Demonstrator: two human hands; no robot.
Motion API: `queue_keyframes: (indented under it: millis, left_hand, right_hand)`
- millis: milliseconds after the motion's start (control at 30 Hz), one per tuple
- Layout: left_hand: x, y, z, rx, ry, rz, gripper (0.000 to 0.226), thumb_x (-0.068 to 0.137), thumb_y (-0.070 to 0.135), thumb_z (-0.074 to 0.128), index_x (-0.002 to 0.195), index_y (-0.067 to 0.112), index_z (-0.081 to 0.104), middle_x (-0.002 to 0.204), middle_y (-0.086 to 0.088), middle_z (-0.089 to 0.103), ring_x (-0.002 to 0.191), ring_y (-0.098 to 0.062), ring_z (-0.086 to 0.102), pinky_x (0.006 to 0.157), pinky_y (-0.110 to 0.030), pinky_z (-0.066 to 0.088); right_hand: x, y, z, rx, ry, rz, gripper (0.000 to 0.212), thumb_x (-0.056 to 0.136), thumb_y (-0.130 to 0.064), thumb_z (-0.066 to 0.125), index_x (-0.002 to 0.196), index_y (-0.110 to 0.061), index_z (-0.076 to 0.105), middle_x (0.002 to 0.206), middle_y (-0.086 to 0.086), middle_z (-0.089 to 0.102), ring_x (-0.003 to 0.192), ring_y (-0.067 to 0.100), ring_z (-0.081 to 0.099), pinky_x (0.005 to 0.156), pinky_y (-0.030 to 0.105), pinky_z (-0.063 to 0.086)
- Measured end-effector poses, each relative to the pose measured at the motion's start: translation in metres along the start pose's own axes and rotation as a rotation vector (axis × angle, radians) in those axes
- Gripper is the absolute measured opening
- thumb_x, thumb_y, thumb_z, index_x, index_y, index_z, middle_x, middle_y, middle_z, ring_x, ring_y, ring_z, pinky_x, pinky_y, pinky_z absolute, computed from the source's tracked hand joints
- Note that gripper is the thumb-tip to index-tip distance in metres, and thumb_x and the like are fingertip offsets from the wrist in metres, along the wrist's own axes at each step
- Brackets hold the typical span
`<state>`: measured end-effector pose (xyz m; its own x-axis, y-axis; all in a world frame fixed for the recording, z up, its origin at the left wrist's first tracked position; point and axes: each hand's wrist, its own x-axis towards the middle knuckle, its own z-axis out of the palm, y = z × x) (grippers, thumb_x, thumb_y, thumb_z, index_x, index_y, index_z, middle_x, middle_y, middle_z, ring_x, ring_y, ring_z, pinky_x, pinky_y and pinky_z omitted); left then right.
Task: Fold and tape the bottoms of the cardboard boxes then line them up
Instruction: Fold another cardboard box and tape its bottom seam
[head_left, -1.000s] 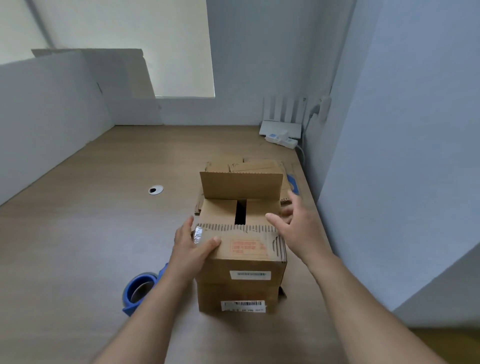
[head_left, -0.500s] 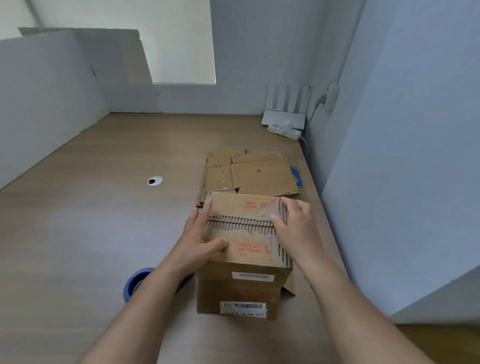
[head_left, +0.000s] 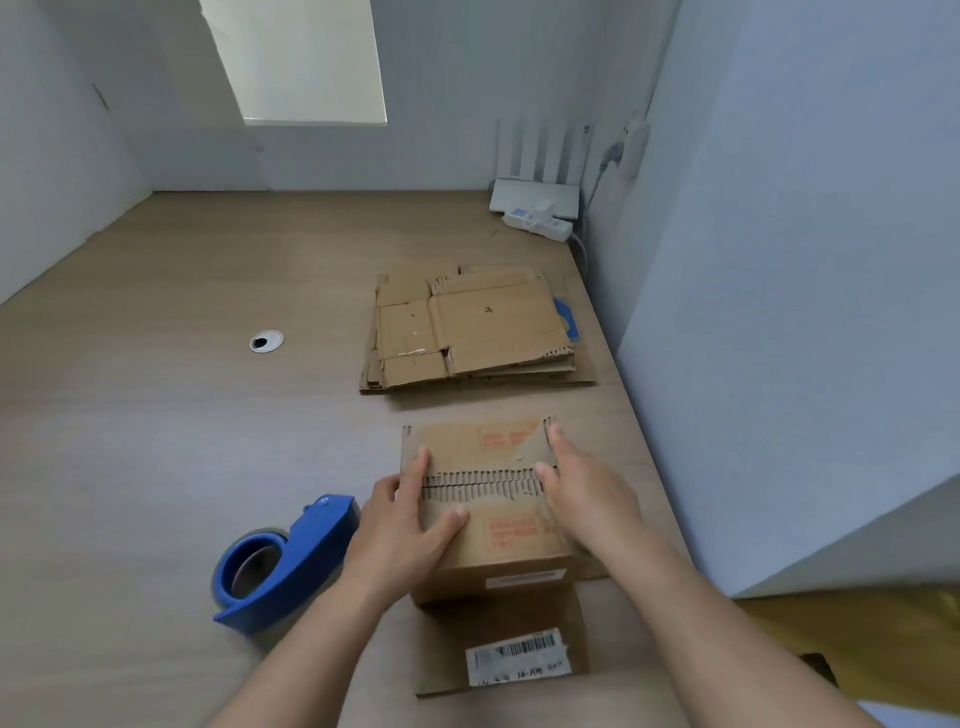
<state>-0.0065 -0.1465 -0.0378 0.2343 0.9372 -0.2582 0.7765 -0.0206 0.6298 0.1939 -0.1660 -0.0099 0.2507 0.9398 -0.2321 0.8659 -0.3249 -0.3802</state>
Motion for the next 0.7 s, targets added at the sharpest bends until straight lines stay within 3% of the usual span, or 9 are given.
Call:
queue_keyframes:
  millis: [133,233,300,400,500,633,700]
  left_hand:
    - [0.006,-0.004,0.002,0.004,0.023,0.012,0.074,0.093,0.054,0.044,0.149,0.040,-0.003,0.150,-0.001,0.020,0.131,-0.019,0.032,0.098,-0.037,0.044]
    - [0.013,-0.005,-0.003,-0.012,0.030,0.013,0.073,0.092,0.053,0.046,0.149,0.041,0.001,0.150,-0.002,0.023,0.131,-0.020,0.035,0.101,-0.040,0.043]
    - [0.013,-0.006,-0.002,-0.018,0.035,0.016,0.073,0.092,0.053,0.046,0.149,0.041,0.002,0.149,-0.002,0.025,0.129,-0.020,0.037,0.100,-0.040,0.044]
    - [0.011,-0.006,0.000,-0.019,0.061,0.012,0.073,0.092,0.054,0.046,0.149,0.041,0.003,0.147,-0.002,0.027,0.126,-0.019,0.040,0.096,-0.037,0.047]
    - [0.008,-0.002,-0.002,0.004,0.107,0.019,0.074,0.092,0.052,0.048,0.150,0.034,0.007,0.148,-0.003,0.028,0.128,-0.017,0.039,0.098,-0.035,0.044]
    - [-0.008,-0.020,-0.017,-0.101,0.226,0.008,0.072,0.091,0.049,0.050,0.150,0.025,0.017,0.152,-0.001,0.027,0.135,-0.018,0.035,0.105,-0.039,0.041]
    - [-0.015,-0.041,-0.027,-0.017,0.329,-0.081,0.068,0.090,0.045,0.056,0.146,0.018,0.029,0.147,-0.005,0.034,0.132,-0.020,0.039,0.105,-0.039,0.041]
  right_hand:
    - [0.004,0.001,0.008,-0.014,0.025,-0.017,0.058,0.101,-0.042,0.029,0.152,-0.025,0.007,0.122,-0.002,0.055,0.095,0.014,0.056,0.072,0.031,0.051]
    - [0.007,0.000,0.011,0.013,0.016,-0.017,0.059,0.101,-0.044,0.028,0.152,-0.025,0.006,0.125,-0.002,0.053,0.097,0.013,0.053,0.074,0.032,0.051]
    - [0.004,-0.002,0.011,-0.036,0.021,-0.006,0.058,0.101,-0.042,0.027,0.152,-0.024,0.006,0.138,0.002,0.043,0.114,0.017,0.046,0.087,0.035,0.049]
    - [-0.010,-0.017,0.014,-0.202,0.090,-0.126,0.057,0.101,-0.037,0.034,0.151,-0.023,0.012,0.158,0.004,0.009,0.142,0.025,0.016,0.113,0.041,0.025]
    - [-0.023,-0.033,0.029,-0.262,0.056,-0.284,0.054,0.101,-0.044,0.025,0.151,-0.026,0.014,0.160,0.006,0.006,0.146,0.025,0.001,0.118,0.042,0.001]
    - [-0.020,-0.032,0.031,-0.308,0.034,-0.269,0.055,0.101,-0.048,0.018,0.151,-0.026,0.010,0.160,0.006,0.002,0.147,0.024,-0.003,0.117,0.039,-0.004]
    - [-0.020,-0.033,0.029,-0.330,0.021,-0.265,0.056,0.101,-0.047,0.018,0.151,-0.025,0.009,0.160,0.006,0.002,0.147,0.024,-0.002,0.117,0.039,-0.004]
